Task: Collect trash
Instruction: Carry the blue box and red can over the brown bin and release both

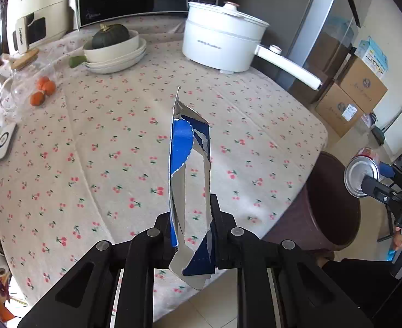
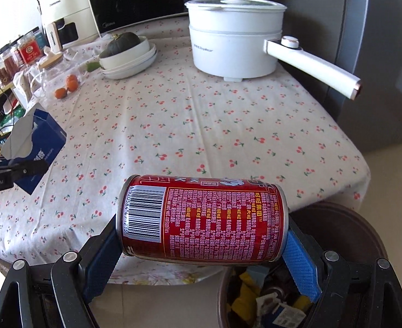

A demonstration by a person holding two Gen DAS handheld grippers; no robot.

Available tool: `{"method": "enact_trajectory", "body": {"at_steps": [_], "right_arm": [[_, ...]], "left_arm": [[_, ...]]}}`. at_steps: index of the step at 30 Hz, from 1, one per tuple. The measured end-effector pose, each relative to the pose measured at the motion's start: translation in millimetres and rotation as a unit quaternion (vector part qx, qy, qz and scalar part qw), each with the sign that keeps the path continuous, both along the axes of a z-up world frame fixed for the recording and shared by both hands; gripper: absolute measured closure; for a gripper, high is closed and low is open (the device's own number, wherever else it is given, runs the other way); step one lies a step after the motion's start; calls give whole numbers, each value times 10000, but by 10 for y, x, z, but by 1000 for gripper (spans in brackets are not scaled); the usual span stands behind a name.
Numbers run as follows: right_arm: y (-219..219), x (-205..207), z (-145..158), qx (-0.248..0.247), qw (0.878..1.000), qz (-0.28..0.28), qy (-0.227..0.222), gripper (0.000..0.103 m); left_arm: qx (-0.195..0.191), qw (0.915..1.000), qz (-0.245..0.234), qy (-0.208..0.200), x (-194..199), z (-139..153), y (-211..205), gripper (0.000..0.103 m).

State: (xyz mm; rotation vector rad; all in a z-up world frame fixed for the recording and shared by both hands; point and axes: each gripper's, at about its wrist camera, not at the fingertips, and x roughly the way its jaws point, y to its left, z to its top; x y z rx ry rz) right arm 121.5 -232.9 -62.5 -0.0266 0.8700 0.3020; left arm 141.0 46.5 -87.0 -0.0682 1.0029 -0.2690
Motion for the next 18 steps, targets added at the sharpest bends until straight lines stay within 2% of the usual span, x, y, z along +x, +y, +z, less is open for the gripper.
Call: {"method": "enact_trajectory", "body": {"at_steps": [9,18], "right_arm": [[-416,-238,-110,-14,9982,-589,101,14],[-960,-378,-361,-91,9929,-1072,513,14]], "left_arm": [[-255,9980,-581,77,-243,-46,-733,85],[-400,9892,-1353,400,-216,-308,-1605,84]]}}
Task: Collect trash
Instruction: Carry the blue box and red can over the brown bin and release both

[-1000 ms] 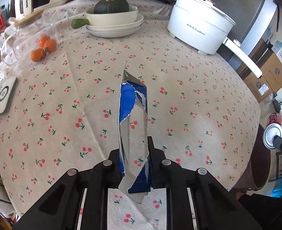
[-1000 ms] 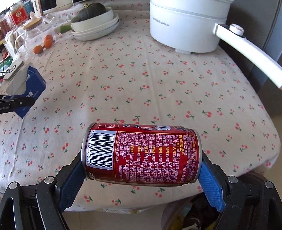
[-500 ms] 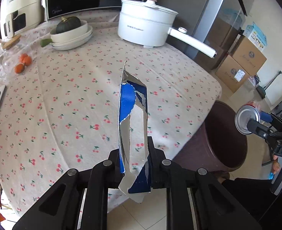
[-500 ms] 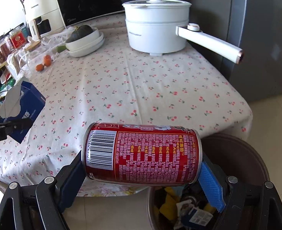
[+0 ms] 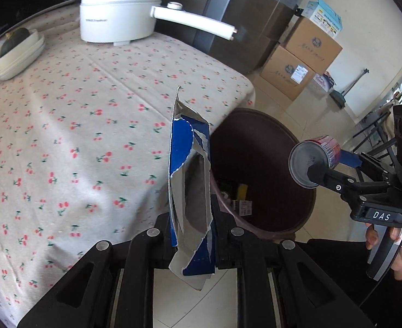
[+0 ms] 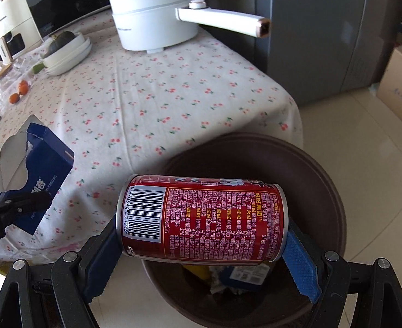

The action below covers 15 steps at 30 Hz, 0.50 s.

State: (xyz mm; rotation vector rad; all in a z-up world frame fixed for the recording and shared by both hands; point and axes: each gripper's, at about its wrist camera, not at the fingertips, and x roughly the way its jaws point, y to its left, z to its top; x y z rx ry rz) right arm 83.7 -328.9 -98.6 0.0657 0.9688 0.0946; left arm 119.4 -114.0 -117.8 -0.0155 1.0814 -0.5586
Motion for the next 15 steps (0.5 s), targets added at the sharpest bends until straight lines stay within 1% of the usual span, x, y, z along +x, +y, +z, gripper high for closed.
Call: {"method": "enact_trajectory", "body": {"at_steps": [6,9,10,11,12,13,15], "right_arm": [[-304,-54,-113,22,9994,-292,177,14],[-451,-94,-137,25,9989,-423,210,14],[-497,-105,-145,36,9987,-466,226,14],[-543,-117,-154,52,9984,-511,245,14],[-571,-114,-162,68,9981,-552,266,14],[-598,-117,-168,89,9978,-587,286,14],[-635,-106,-171,118,9974,-634,307,14]], "left_arm": [[-28,9989,-466,27,5,-125,-534,84],[-104,9978,-648,47,38,-201,-709,79],[-120,9975,-689,91,55,-228,-751,67],[-108,9975,-687,119,67,-251,-777,47],[-75,9978,-646,108,80,-263,-794,36],[-42,9982,-587,64,89,-266,-802,21],[46,9987,-499,29,112,-262,-801,13]]}}
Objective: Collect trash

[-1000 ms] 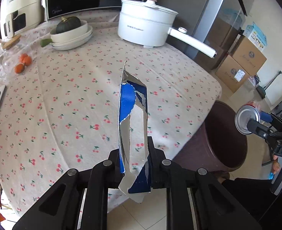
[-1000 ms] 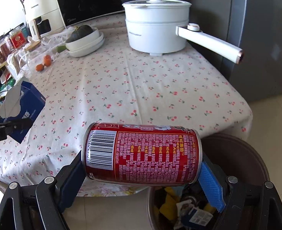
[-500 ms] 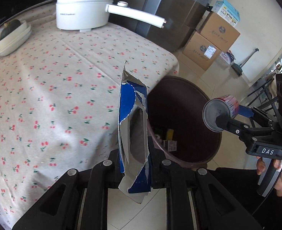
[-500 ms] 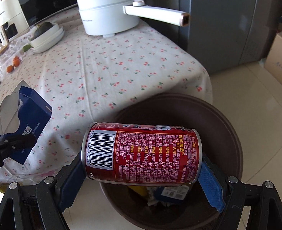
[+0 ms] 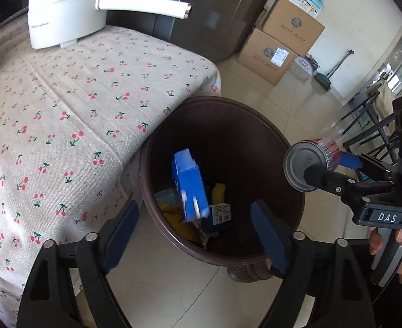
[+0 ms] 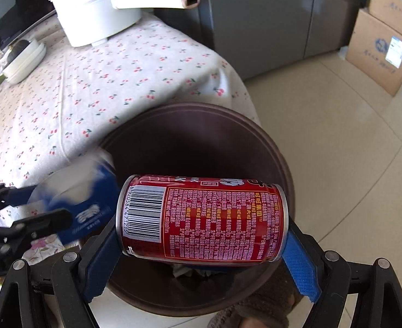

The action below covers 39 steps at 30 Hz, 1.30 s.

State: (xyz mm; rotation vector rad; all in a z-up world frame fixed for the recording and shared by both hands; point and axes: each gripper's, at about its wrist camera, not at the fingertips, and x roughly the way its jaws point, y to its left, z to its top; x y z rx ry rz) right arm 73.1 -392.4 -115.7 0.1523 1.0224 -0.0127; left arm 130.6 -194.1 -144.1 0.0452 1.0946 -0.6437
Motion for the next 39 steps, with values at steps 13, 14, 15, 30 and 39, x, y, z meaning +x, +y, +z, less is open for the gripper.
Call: {"method": "enact_trajectory", "body": {"at_steps": [13,14,15,30,39], "right_arm": [[170,102,29,226,9997,61,-98,0],[193,94,55,204,9996,75,-156,0],[225,94,71,179,9996,108,-199,0],[917,-460,507,-628,9892,481,-1230,0],[1216,-915,730,-828,9771,387,-1924,0]], "left_arm": [[635,9933,779,-564,-128,172,494,2],[641,9922,853,-646,-155,206,538,2],[640,9909,930,-732,-188,246,588,2],[581,9529,2340,-1838,-1102,972,1300,2],[535,9277,3039,-2102,-1539,1056,1697,0]]}}
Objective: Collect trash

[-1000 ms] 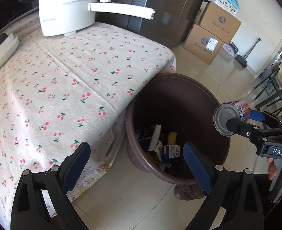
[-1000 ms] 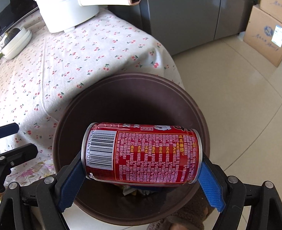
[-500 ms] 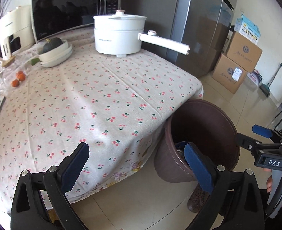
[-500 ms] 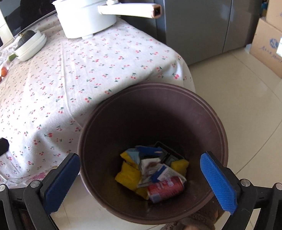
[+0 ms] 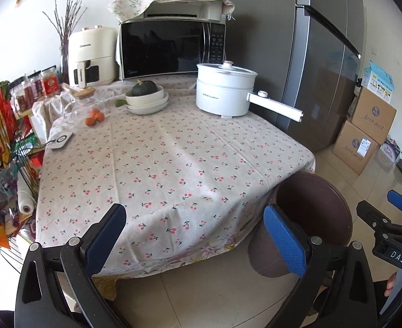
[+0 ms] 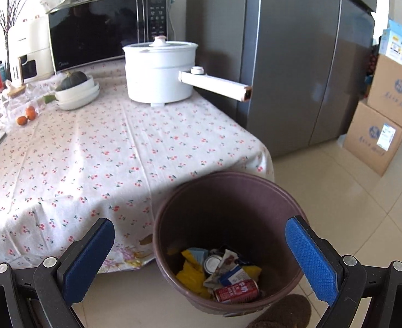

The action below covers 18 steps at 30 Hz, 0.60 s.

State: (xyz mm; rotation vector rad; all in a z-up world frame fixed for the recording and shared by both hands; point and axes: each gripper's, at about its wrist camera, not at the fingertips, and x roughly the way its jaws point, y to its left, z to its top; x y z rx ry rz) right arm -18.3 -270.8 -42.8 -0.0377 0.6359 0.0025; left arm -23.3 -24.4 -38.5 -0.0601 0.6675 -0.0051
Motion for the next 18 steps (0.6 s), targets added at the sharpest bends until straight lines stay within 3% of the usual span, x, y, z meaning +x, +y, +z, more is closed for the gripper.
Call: {"method": "enact_trajectory", "body": {"at_steps": [7,18], "right_arm": [[213,17,-41,-372,9992,86,-136,0],[297,6,-44,-333,9990,151,-254,0]], "left_arm": [[250,9995,145,-98,-27,-28,80,0],[262,9996,77,-63,-50,-67,61,0]]}}
